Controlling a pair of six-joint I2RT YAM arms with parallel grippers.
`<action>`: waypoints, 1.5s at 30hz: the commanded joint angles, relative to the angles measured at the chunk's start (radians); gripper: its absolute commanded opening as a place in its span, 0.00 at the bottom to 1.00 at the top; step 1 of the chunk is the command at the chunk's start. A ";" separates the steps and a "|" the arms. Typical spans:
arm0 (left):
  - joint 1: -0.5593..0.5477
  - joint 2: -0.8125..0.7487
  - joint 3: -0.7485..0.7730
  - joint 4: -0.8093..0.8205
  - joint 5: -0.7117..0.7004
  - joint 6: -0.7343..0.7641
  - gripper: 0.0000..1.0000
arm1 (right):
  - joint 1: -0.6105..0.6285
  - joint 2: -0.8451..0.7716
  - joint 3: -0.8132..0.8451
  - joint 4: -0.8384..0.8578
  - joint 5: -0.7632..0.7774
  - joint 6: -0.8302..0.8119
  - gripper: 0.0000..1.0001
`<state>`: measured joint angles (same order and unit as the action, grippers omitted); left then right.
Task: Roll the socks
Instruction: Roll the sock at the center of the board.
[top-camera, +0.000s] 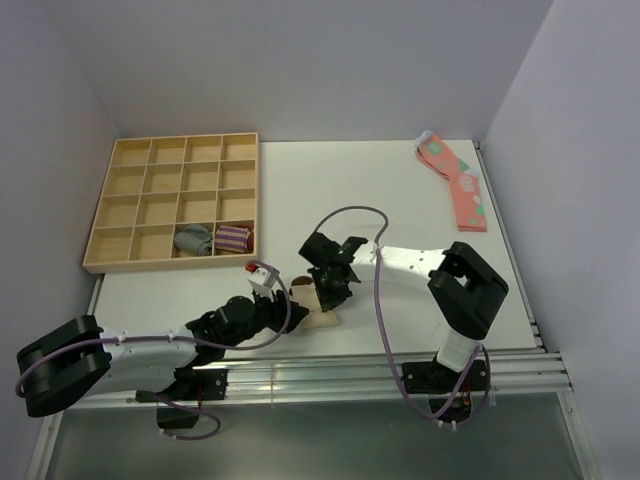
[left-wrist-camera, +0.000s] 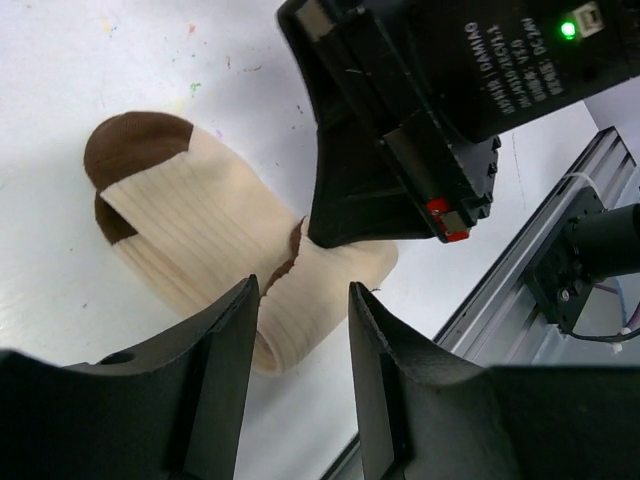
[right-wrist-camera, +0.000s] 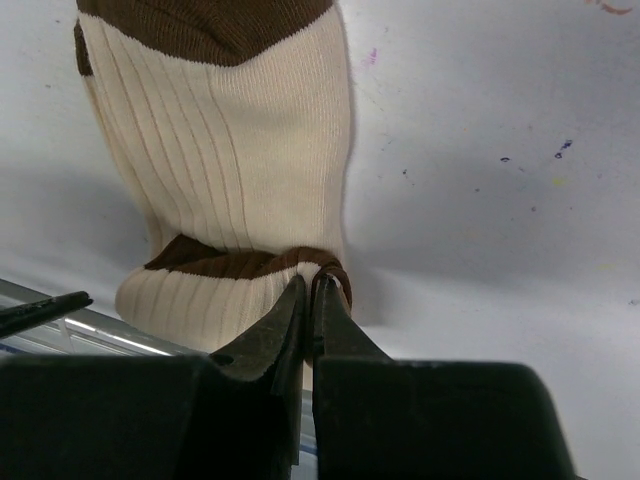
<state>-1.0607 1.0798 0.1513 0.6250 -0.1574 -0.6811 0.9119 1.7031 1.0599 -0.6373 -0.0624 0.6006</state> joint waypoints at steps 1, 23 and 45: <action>-0.030 0.032 0.008 0.081 -0.060 0.064 0.46 | 0.004 0.035 0.037 -0.062 -0.010 -0.025 0.00; -0.102 0.242 0.001 0.249 -0.031 0.081 0.47 | -0.022 0.145 0.157 -0.134 -0.043 -0.068 0.00; -0.128 0.367 -0.015 0.220 -0.079 -0.057 0.00 | -0.030 0.046 0.057 0.028 -0.063 -0.027 0.31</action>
<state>-1.1778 1.4052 0.1608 0.8852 -0.2394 -0.6930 0.8803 1.8046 1.1580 -0.6926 -0.1371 0.5583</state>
